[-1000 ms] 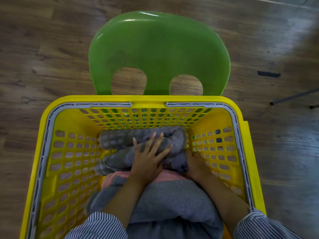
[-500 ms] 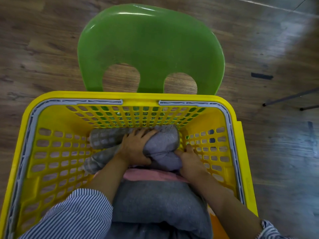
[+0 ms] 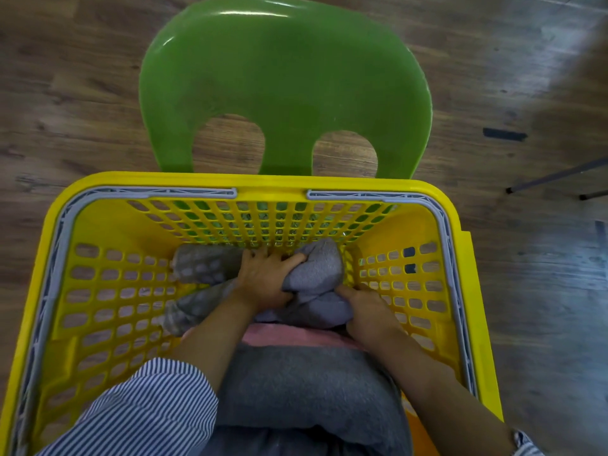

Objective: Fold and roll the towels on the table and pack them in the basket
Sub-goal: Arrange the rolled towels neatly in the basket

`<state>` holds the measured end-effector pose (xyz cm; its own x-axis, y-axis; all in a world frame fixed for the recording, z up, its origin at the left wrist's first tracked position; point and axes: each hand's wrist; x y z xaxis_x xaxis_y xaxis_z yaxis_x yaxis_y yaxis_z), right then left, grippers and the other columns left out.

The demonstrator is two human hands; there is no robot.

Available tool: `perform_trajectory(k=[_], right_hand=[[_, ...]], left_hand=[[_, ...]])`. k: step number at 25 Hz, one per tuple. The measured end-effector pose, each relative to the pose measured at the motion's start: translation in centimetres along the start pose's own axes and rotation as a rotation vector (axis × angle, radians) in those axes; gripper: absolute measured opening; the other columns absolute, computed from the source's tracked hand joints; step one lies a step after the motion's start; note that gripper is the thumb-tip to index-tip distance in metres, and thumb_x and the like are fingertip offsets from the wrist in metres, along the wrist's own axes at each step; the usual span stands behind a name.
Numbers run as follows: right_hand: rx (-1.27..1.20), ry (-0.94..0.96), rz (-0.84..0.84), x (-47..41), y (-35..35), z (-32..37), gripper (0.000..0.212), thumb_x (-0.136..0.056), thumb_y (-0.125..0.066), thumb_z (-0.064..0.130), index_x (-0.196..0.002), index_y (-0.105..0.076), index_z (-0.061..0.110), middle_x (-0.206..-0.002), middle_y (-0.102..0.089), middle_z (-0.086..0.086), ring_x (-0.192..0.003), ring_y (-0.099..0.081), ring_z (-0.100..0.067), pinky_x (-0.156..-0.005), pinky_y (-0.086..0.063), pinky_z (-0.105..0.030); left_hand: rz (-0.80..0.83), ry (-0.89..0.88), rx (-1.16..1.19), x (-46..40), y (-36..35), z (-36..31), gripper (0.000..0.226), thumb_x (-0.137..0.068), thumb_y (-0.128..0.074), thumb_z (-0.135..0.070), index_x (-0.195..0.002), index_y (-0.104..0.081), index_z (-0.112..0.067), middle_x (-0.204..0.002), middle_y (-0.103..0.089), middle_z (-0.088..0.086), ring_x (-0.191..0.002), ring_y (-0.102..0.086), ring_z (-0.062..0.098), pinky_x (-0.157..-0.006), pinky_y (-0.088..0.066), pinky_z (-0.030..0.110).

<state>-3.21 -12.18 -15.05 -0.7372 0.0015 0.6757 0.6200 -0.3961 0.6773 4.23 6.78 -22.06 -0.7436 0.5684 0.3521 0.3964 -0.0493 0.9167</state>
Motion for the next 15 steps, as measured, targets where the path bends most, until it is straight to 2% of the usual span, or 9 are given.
perform_trajectory(k=[1,3,6,8,11,13,15], right_hand=[[0.003,0.005,-0.013,0.1,0.3,0.2,0.052,-0.073,-0.051,0.005,-0.121,-0.054,0.027,-0.110,-0.057,-0.014,-0.104,-0.055,-0.035,-0.082,-0.049,-0.035],[0.015,0.003,-0.042,0.5,1.0,0.7,0.044,-0.075,-0.053,0.008,-0.116,-0.056,0.023,-0.108,-0.060,-0.014,-0.103,-0.056,-0.034,-0.080,-0.047,-0.034],[0.052,-0.027,-0.026,1.2,2.2,1.2,0.033,-0.076,-0.061,0.015,-0.108,-0.058,0.021,-0.105,-0.063,-0.012,-0.102,-0.059,-0.033,-0.078,-0.048,-0.033],[0.049,-0.057,-0.016,1.8,3.4,1.5,0.029,-0.075,-0.062,0.017,-0.103,-0.059,0.022,-0.102,-0.064,-0.010,-0.099,-0.061,-0.031,-0.078,-0.050,-0.033],[0.090,-0.064,-0.038,2.8,4.6,1.8,0.030,-0.078,-0.056,0.014,-0.107,-0.058,0.022,-0.104,-0.063,-0.009,-0.101,-0.059,-0.032,-0.077,-0.048,-0.032],[0.138,-0.071,-0.067,3.4,4.8,1.8,0.032,-0.079,-0.057,0.015,-0.110,-0.055,0.023,-0.106,-0.061,-0.008,-0.102,-0.058,-0.030,-0.072,-0.044,-0.030],[0.175,-0.085,-0.046,3.6,4.8,1.8,0.038,-0.079,-0.063,0.024,-0.115,-0.051,0.025,-0.111,-0.058,-0.007,-0.105,-0.056,-0.028,-0.073,-0.043,-0.030]], left_hand=[[-0.074,0.022,-0.024,0.2,-0.4,-0.2,0.077,-0.054,-0.072,-0.043,-0.120,-0.032,-0.040,-0.106,-0.065,0.007,-0.095,-0.057,0.037,-0.074,-0.044,0.047],[-0.233,0.078,-0.071,0.6,-1.6,-0.6,0.068,-0.053,-0.074,-0.029,-0.113,-0.042,-0.037,-0.104,-0.064,0.012,-0.084,-0.059,0.038,-0.064,-0.044,0.045],[-0.374,0.102,-0.079,0.9,-2.9,-1.3,0.037,-0.075,-0.046,-0.024,-0.110,-0.044,-0.037,-0.110,-0.062,0.016,-0.083,-0.057,0.037,-0.062,-0.041,0.042],[-0.412,0.107,-0.110,1.1,-4.1,-1.5,0.030,-0.082,-0.043,-0.024,-0.109,-0.045,-0.037,-0.111,-0.062,0.017,-0.081,-0.056,0.036,-0.062,-0.040,0.041],[-0.441,0.111,-0.164,1.1,-4.8,-1.4,0.029,-0.084,-0.045,-0.021,-0.108,-0.047,-0.037,-0.113,-0.063,0.018,-0.080,-0.056,0.036,-0.062,-0.039,0.041],[-0.424,0.129,-0.158,1.3,-4.7,-1.2,0.034,-0.082,-0.043,-0.022,-0.113,-0.047,-0.037,-0.119,-0.061,0.018,-0.086,-0.057,0.037,-0.066,-0.040,0.044],[-0.388,0.183,-0.066,2.4,-4.1,-1.6,0.045,-0.076,-0.044,-0.026,-0.119,-0.049,-0.035,-0.126,-0.056,0.017,-0.101,-0.054,0.039,-0.076,-0.041,0.050]])
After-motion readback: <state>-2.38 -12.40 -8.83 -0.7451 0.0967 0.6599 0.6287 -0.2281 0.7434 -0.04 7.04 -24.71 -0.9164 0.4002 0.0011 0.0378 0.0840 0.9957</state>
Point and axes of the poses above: each hand's wrist, its own x-axis away from the middle knuckle, its own y-axis out of the back of the hand, z = x × y
